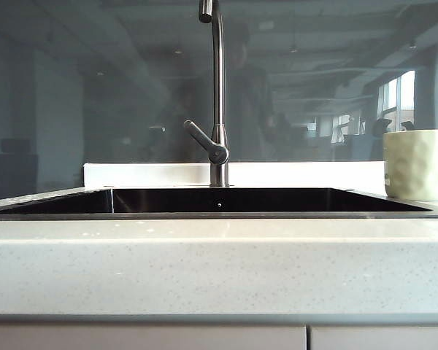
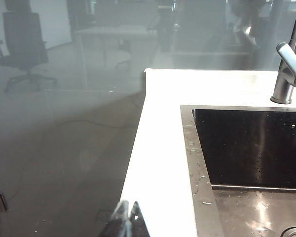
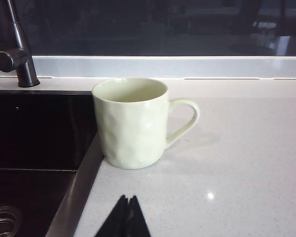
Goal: Pick up the mug next to the sink, go to the faucet to get some water, pour the water into the sink, and finally put the mug back to its place.
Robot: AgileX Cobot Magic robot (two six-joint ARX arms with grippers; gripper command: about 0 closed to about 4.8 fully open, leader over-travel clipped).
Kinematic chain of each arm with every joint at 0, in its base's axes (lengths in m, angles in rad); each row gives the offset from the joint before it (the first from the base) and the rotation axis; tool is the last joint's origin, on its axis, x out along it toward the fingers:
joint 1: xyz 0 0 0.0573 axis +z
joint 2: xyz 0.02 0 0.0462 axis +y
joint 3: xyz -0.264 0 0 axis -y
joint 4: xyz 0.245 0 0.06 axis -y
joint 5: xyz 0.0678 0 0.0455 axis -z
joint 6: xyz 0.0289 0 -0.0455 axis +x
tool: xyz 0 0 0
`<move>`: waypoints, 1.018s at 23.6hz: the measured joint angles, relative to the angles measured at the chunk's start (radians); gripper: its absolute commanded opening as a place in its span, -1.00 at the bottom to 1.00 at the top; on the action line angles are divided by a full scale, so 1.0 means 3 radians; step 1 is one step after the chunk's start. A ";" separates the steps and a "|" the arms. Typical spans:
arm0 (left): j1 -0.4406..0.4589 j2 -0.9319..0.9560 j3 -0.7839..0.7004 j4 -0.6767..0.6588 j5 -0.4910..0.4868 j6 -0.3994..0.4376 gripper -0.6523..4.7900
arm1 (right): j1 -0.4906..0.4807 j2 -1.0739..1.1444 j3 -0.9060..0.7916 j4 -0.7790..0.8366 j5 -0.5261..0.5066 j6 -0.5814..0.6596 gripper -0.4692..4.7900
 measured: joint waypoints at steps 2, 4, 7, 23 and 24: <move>0.0000 0.0000 0.0000 0.0000 0.0000 -0.0001 -0.77 | 0.0000 0.0000 0.0000 0.0000 0.0000 0.0000 -0.85; 0.0000 0.0000 0.0000 0.0000 0.0000 0.0000 -0.77 | 0.0000 0.0000 0.0000 0.0000 0.0000 0.0000 -0.85; 0.0000 0.0000 0.0000 0.0000 0.0000 0.0000 -0.77 | 0.0000 0.0000 0.0000 0.0000 0.0000 0.0000 -0.86; 0.0000 0.0000 0.0000 0.0000 0.0004 -0.0001 -0.77 | 0.0000 0.0023 0.0259 0.0509 0.0215 0.0636 -0.85; 0.0000 0.0000 0.0000 0.0000 0.0005 -0.0001 -0.77 | -0.0003 0.0051 0.0343 0.0556 0.0271 0.0594 -0.83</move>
